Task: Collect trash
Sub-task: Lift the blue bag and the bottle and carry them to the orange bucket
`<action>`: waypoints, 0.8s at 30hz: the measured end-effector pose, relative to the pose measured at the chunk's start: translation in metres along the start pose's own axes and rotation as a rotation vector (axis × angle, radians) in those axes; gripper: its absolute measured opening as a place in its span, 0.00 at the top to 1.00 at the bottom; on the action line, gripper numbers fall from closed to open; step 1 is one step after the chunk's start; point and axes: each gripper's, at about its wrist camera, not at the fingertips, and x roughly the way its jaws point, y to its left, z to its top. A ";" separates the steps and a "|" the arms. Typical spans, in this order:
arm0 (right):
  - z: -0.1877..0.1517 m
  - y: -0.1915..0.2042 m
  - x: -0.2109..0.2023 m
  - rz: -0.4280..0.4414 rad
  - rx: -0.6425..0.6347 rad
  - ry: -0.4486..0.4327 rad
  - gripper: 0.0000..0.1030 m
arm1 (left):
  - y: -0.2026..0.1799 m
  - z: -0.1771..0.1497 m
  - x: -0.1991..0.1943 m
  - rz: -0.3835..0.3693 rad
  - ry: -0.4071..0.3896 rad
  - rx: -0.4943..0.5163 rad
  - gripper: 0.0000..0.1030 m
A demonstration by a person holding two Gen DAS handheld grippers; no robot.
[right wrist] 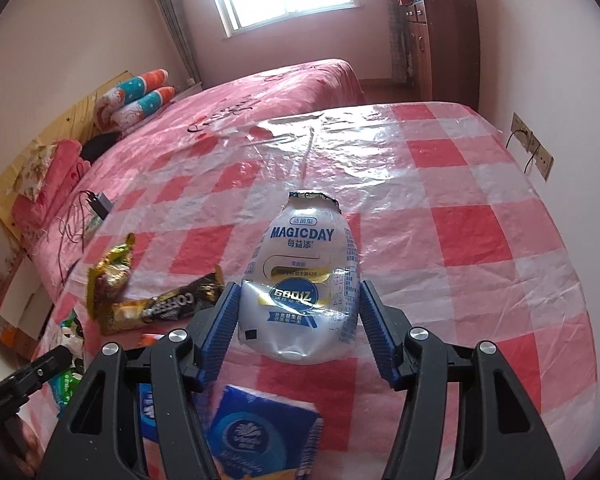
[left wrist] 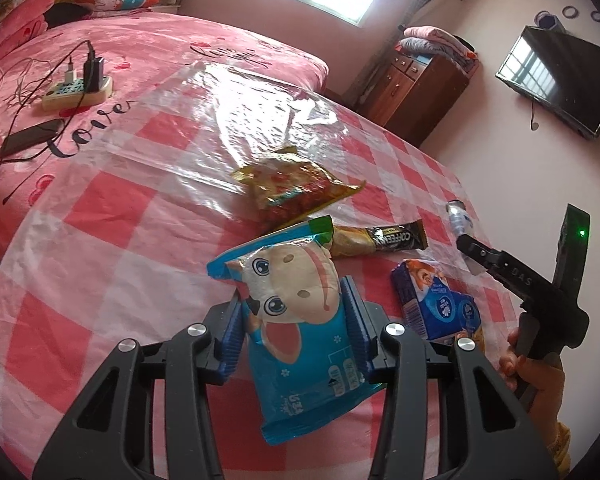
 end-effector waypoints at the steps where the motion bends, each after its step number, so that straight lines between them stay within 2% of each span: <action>1: 0.000 0.002 -0.002 0.001 0.000 -0.005 0.41 | 0.003 0.000 -0.002 0.002 -0.003 -0.004 0.55; 12: -0.001 0.033 -0.020 0.028 -0.035 -0.016 0.41 | 0.032 -0.002 -0.021 0.043 -0.030 -0.013 0.55; 24: -0.007 0.083 -0.030 0.119 -0.088 0.004 0.41 | 0.061 -0.003 -0.046 0.060 -0.067 -0.025 0.55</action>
